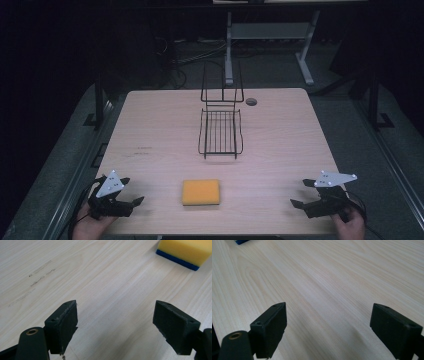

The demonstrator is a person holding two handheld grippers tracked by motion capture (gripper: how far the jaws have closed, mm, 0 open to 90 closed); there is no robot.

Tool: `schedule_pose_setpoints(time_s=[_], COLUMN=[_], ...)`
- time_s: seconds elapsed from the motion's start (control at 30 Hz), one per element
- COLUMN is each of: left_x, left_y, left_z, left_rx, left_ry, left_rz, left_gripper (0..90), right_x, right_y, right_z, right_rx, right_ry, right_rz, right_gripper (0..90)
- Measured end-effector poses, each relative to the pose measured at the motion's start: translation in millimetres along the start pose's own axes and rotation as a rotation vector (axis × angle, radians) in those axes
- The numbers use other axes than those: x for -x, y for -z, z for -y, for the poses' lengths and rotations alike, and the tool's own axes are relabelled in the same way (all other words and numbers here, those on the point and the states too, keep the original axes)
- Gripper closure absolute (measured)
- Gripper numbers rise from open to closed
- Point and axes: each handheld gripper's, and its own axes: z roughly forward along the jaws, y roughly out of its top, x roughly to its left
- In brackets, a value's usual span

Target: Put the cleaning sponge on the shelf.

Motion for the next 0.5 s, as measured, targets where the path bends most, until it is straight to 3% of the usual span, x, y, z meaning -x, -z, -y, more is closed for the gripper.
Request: schedule_pose_setpoints(time_s=[0.2,0.33,0.5], left_x=[2.7,6.6,9.7], left_y=[0.8,-1.4,-2.4], left_z=[-4.3,-11.5,-20.0], left_rx=[0.005,-0.017,-0.012], left_ry=[-0.011,-0.048,-0.065], left_rz=[0.002,0.013,0.037], left_gripper=[19.2,19.3,19.2], right_x=[-0.7,-3.2,-3.2], right_y=[-1.3,-1.0,-1.6], right_z=[-0.1,-0.2,-0.8], right_rx=[-0.004,0.001,0.002], right_ry=[0.004,0.001,0.007], right_rz=[-0.002,-0.003,-0.004], right_gripper=[13.7,13.7,13.7])
